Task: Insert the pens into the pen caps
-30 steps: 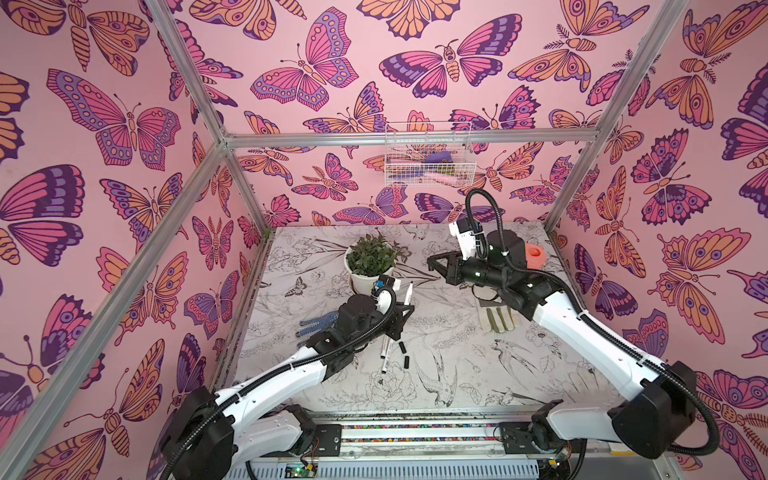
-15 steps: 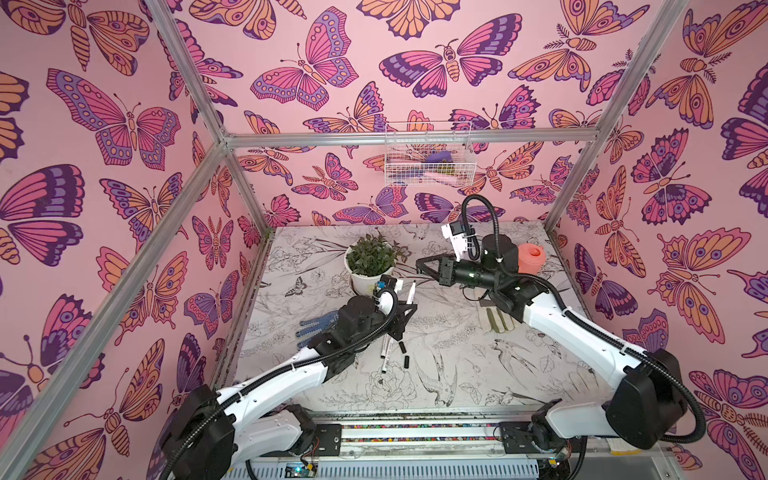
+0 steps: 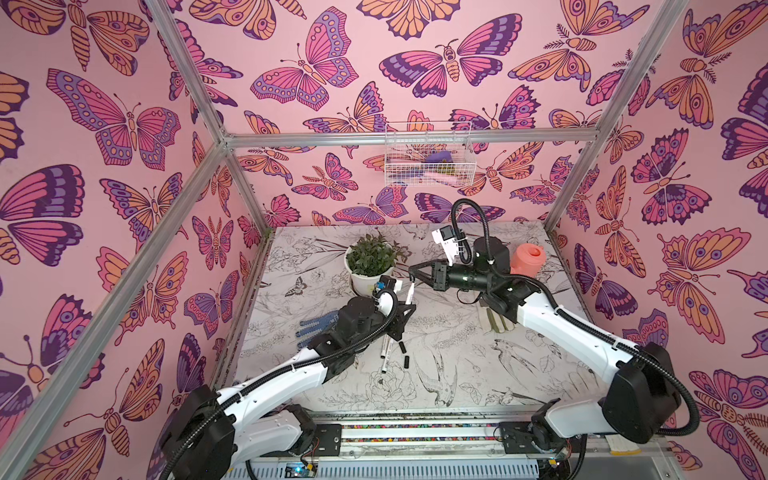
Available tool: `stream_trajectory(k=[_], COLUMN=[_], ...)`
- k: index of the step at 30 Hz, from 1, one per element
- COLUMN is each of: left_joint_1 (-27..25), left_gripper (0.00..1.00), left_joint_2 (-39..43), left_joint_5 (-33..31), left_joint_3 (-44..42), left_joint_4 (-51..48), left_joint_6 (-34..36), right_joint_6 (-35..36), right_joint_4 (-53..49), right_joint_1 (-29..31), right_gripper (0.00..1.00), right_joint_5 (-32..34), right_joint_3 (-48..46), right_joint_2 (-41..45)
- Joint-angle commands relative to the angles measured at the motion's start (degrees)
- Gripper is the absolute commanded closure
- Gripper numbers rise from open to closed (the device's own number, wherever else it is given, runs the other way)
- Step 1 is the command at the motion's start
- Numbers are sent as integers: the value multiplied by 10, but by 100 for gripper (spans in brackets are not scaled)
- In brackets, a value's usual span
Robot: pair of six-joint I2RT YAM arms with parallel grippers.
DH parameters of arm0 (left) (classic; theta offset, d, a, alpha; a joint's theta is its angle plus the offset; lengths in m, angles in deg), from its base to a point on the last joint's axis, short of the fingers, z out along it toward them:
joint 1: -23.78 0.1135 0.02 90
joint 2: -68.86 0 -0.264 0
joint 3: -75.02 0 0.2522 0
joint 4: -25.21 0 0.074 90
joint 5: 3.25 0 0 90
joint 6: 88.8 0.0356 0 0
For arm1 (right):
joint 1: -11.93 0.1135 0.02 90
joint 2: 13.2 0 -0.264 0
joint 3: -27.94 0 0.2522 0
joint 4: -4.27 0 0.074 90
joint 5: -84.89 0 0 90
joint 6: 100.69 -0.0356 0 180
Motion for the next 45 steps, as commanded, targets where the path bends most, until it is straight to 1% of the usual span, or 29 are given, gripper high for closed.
stream_trajectory(k=[1, 5, 14, 19, 22, 28, 31, 34, 38, 42, 45], left_joint_1=[-3, -3, -3, 0, 10, 29, 42, 50, 53, 51, 44], left_gripper=[100, 100, 100, 100, 100, 100, 100, 100, 100, 100, 100], left_joint_2=[14, 17, 11, 2, -6, -20, -28, -36, -47, -57, -62], left_joint_5=[-14, -19, -22, -28, -20, -5, -4, -4, -10, 0, -5], left_joint_3=[-10, -12, -11, -8, -2, 19, 19, 25, 33, 42, 29], left_joint_4=[16, 21, 33, 65, 87, 108, 138, 160, 182, 188, 225], left_joint_6=[10, 11, 11, 5, 2, 4, -5, -4, 8, 27, 45], right_joint_6=[3, 10, 4, 5, 12, 33, 45, 65, 98, 131, 138], right_joint_4=[-1, -18, -9, -10, -21, -47, -60, -86, -129, -168, -179], right_joint_1=[4, 4, 10, 13, 13, 13, 13, 13, 13, 14, 14], right_gripper=[100, 100, 100, 100, 100, 100, 100, 100, 96, 94, 91], right_joint_5=[-10, -5, -14, -21, -28, -48, -59, -89, -127, -133, -133], right_joint_3=[6, 7, 5, 3, 6, 9, 8, 14, 27, 41, 47], right_joint_2=[13, 18, 10, 13, 18, 25, 29, 28, 26, 28, 32])
